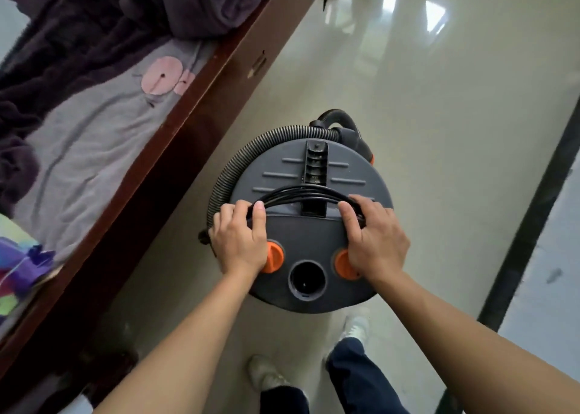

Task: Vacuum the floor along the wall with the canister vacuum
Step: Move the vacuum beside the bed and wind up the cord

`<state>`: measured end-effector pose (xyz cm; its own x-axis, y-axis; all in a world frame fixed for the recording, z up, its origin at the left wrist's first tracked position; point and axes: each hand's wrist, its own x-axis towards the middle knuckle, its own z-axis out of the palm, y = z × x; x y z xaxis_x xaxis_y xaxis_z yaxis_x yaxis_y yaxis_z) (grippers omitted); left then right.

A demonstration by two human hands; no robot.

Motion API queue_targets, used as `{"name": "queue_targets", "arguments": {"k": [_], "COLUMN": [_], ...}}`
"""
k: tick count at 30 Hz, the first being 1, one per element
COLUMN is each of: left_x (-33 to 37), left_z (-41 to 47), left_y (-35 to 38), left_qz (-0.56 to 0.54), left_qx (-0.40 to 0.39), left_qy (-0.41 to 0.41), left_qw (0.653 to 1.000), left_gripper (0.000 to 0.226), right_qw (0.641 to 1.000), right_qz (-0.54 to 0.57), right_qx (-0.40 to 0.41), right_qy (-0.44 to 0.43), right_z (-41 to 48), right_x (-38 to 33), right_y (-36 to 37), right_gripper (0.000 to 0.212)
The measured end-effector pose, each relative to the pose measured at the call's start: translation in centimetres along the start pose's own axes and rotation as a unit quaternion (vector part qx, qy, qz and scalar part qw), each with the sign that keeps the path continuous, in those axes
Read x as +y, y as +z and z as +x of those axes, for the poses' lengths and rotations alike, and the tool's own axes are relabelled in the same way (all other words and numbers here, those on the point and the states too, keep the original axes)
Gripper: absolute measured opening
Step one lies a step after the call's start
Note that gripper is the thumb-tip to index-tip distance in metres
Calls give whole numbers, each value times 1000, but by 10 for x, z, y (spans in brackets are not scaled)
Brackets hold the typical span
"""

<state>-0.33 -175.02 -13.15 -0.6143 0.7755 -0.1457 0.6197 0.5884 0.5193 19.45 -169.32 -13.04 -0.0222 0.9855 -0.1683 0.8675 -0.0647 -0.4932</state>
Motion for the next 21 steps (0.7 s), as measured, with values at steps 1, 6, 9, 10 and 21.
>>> {"name": "queue_targets", "arguments": {"k": [1,6,9,10,21], "left_x": [19,117,173,192,362], "left_z": [7,49,83,97,260], "left_y": [12,69,100,109,189], "left_qz": [2,8,0,-3,3], "left_qx": [-5,-35,-37,-37,-39], "left_qy": [4,34,60,68,103], "left_qw": [1000,999,998,997,994], "left_gripper": [60,46,41,42,35], "right_qw": [1000,997,995,994,986], "right_qz": [0,14,16,17,28], "right_qx": [11,50,72,78,110], "right_qy": [8,50,72,78,121], "right_z": [16,99,152,171,389], "right_x": [13,68,92,98,124], "right_y": [-9,-56,-80,-86,-140], "right_gripper": [51,51,49,48,49]}}
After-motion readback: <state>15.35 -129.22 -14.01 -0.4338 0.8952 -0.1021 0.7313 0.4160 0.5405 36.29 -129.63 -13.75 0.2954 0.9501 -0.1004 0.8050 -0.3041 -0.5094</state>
